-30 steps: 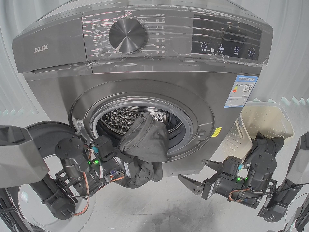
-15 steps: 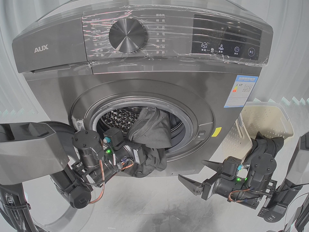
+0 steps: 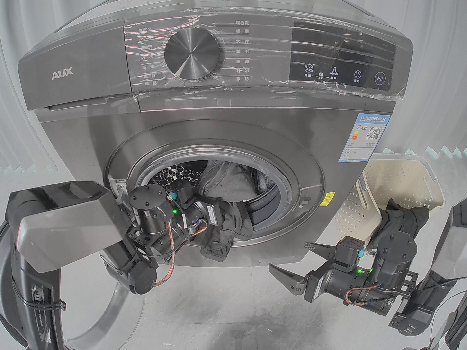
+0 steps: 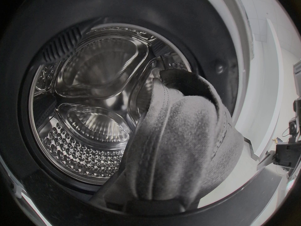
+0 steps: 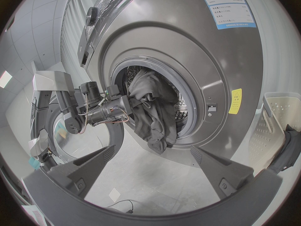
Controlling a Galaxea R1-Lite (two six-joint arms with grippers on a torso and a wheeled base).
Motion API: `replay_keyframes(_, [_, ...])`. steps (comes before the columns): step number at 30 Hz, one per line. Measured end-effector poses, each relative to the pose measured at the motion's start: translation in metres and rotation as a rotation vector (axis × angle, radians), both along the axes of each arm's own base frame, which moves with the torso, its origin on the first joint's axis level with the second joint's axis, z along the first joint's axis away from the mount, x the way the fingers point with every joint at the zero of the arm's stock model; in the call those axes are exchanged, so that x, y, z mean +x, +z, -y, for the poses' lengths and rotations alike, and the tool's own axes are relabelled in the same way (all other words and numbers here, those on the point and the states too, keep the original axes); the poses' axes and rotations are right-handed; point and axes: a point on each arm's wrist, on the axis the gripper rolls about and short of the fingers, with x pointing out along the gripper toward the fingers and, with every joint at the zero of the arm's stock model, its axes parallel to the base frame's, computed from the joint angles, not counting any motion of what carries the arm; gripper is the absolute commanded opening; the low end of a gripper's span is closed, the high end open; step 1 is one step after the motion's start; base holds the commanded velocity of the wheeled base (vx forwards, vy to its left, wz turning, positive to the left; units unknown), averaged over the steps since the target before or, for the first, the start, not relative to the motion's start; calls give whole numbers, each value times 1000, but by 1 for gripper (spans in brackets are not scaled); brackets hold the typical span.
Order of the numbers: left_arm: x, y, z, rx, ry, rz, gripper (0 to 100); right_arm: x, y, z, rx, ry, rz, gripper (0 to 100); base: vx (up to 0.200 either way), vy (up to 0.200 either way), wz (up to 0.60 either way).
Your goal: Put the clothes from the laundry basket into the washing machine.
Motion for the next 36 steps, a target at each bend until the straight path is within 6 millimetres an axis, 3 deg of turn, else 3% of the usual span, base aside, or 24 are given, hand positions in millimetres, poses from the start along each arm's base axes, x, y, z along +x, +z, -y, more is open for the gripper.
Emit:
replay_keyframes(26, [75,-14,30,-26,87,31,0,-3,-6,-1,-18,8,-20,100,0,0,0])
replay_keyframes(36, [105,-12,31,-58,121,67,0,-4,-8,-1,-24,9,-27,100,0,0,0])
